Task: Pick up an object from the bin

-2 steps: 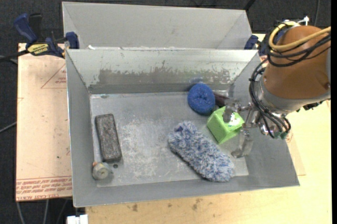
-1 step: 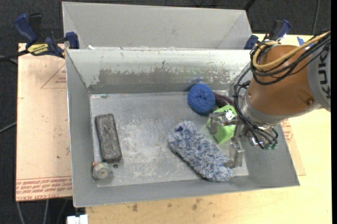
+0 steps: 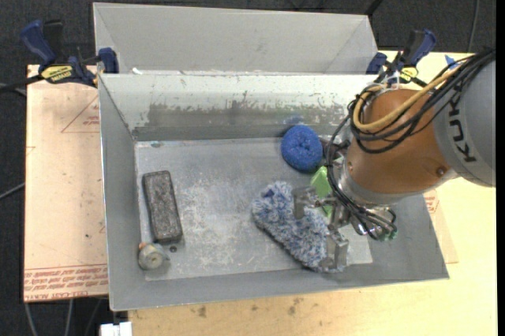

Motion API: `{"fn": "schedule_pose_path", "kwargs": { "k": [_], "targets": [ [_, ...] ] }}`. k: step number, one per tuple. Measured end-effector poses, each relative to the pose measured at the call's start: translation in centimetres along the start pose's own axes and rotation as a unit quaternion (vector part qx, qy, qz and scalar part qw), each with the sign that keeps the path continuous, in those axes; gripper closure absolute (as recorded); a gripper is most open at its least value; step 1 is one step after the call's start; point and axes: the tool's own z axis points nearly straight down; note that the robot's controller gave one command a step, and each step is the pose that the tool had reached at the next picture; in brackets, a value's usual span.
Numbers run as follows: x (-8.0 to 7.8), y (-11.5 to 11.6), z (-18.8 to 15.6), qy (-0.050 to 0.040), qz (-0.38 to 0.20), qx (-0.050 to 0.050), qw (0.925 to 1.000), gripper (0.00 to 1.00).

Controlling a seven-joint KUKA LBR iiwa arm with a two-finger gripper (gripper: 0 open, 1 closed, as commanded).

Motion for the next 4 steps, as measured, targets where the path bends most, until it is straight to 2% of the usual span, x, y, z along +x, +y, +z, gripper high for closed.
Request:
{"fn": "schedule_pose_path", "kwargs": {
  "k": [1,2,3,4],
  "targets": [
    [0.8,-3.4,1.1,-0.0005,-0.009,0.001,1.0,0.0],
    [-0.3,-1.2,6.8,-0.0059,0.12,0.002,0.9927,0.0],
    [-0.3,-1.0,7.9,-0.0057,-0.048,0.002,0.9988,1.0],
    [-0.3,-1.0,7.9,-0.0057,-0.048,0.002,0.9988,1.0]
  ]
}}
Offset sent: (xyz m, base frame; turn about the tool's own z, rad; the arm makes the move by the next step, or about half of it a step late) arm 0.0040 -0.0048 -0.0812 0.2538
